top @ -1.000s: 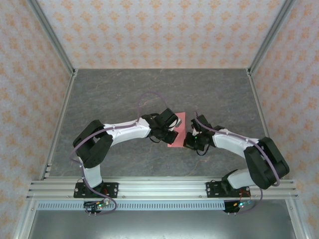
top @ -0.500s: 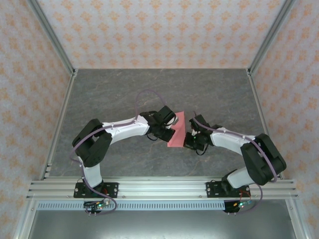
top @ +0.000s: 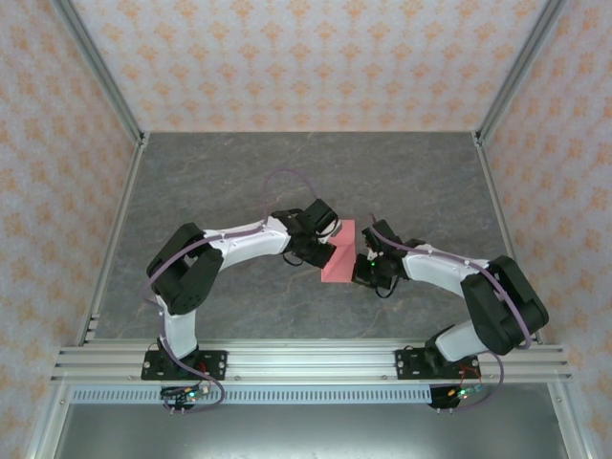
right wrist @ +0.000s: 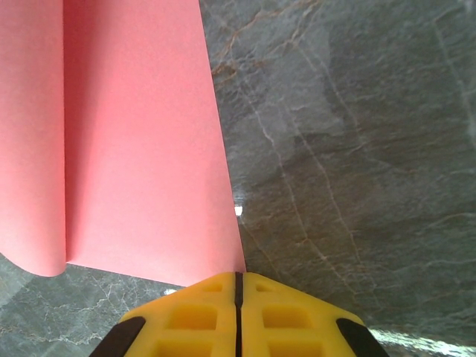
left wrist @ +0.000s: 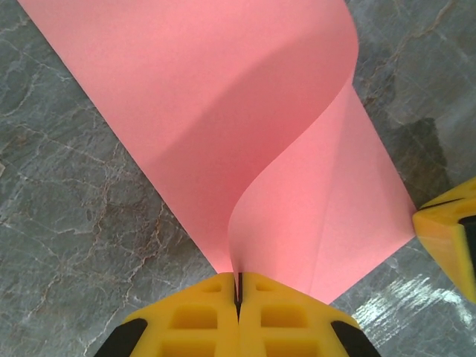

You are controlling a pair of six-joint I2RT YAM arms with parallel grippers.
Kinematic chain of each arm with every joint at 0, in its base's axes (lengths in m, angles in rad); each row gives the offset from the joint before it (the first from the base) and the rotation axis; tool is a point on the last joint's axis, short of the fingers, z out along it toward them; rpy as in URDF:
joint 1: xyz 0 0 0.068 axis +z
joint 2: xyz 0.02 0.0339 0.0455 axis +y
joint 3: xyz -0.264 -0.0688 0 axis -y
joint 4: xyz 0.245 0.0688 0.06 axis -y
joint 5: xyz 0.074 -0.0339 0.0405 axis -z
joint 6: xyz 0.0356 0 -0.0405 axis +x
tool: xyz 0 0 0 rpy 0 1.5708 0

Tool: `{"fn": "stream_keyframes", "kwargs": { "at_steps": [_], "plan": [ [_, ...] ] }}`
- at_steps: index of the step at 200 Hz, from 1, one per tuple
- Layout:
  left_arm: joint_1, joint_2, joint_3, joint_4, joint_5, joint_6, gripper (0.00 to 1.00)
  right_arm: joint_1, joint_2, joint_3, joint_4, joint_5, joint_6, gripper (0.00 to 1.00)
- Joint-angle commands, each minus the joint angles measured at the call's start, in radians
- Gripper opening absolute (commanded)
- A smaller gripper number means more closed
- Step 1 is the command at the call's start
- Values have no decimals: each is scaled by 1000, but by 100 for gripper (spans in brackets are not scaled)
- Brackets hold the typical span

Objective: Fold a paper plane with a square sheet of paper (fold left side to right side)
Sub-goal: Fold the triangle a second time at the center of the table.

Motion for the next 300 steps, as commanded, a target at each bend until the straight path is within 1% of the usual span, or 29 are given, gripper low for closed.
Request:
{"fn": "stream_keyframes", "kwargs": {
  "at_steps": [1,88,300],
  "plan": [
    [10,13,34,-29,-21,17,2,10,36,-7,-40,52,-16,8],
    [16,76,64,-34,-29,22,2,11,45,-7,-49,56,-15,8],
    [21,111,75,-37,-48,25,2,16,59,-7,-51,58,-15,8]
  ]
}}
